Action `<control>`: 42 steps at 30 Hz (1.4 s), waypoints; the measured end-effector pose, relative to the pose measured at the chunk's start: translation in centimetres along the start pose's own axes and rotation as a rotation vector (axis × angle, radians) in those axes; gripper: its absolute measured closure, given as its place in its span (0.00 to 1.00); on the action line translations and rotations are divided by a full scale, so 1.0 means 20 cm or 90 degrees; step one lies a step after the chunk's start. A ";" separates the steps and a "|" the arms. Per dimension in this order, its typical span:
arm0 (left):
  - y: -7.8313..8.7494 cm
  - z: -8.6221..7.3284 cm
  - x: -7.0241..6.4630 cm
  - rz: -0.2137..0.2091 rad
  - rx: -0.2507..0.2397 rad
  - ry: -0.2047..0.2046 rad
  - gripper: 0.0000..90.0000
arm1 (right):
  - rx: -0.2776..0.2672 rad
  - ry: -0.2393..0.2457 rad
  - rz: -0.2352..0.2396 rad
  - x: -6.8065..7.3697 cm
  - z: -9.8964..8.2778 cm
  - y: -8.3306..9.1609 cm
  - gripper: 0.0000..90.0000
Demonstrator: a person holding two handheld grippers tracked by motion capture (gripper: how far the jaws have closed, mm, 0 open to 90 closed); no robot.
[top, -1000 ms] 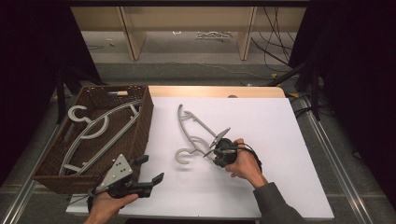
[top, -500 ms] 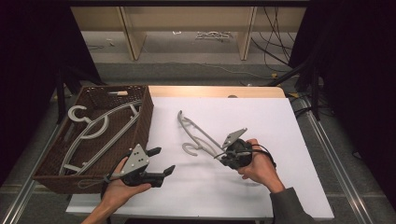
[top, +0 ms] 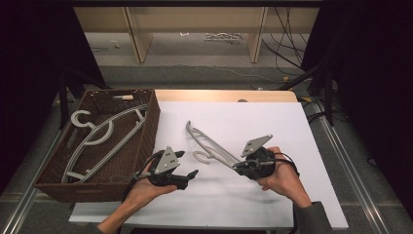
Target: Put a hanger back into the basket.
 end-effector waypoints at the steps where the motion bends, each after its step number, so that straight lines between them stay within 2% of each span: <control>1: -0.03 0.00 0.01 0.006 0.004 -0.002 0.27 | 0.002 -0.002 0.002 0.00 0.00 0.01 0.92; 4: -0.09 0.01 0.02 0.017 0.007 -0.010 0.28 | -0.008 0.005 0.004 0.00 -0.01 0.02 0.92; 8: -0.16 0.03 0.04 0.019 0.013 -0.027 0.28 | -0.002 -0.001 0.005 0.01 -0.03 0.05 0.92; 9: -0.18 0.03 0.04 0.014 0.006 -0.016 0.28 | -0.007 -0.004 0.004 0.01 -0.03 0.05 0.92; 14: -0.25 0.05 0.07 0.030 0.002 -0.052 0.28 | -0.005 -0.001 0.007 0.02 -0.04 0.06 0.92; 19: -0.28 0.06 0.08 0.030 -0.008 -0.079 0.29 | -0.003 -0.004 0.015 0.03 -0.05 0.06 0.92; 21: -0.29 0.06 0.08 0.025 0.000 -0.099 0.30 | -0.007 0.003 0.021 0.02 -0.05 0.06 0.92; 24: -0.31 0.07 0.08 0.007 -0.016 -0.101 0.36 | -0.013 0.005 0.021 0.02 -0.05 0.05 0.92; 26: -0.31 0.07 0.09 0.000 -0.003 -0.109 0.35 | -0.013 0.006 0.026 0.02 -0.05 0.06 0.92; 27: -0.32 0.08 0.09 -0.005 -0.017 -0.114 0.39 | -0.010 0.001 0.023 0.02 -0.05 0.06 0.92; 29: -0.33 0.08 0.10 -0.014 -0.025 -0.109 0.40 | -0.013 -0.001 0.019 0.02 -0.05 0.06 0.92; 30: -0.33 0.08 0.11 -0.017 -0.019 -0.125 0.39 | -0.012 -0.002 0.021 0.02 -0.06 0.06 0.92; 33: -0.33 0.08 0.11 -0.022 -0.022 -0.138 0.41 | -0.011 0.001 0.023 0.02 -0.06 0.06 0.92; 35: -0.34 0.09 0.10 -0.028 -0.023 -0.161 0.42 | -0.006 -0.003 0.023 0.02 -0.06 0.06 0.92; 38: -0.36 0.11 0.09 -0.048 -0.024 -0.182 0.43 | -0.003 0.000 0.026 0.01 -0.07 0.06 0.92; 42: -0.38 0.13 0.09 -0.067 0.000 -0.217 0.45 | -0.009 0.003 0.028 0.01 -0.07 0.06 0.92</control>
Point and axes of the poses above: each handheld gripper's, and its own axes: y roughly backward along the jaws, z roughly out of its top, x roughly to its left, the point moved 4 cm from there along -y, roughly forward along the jaws, and after that the axes turned 5 degrees about x, right-handed, at the moved point
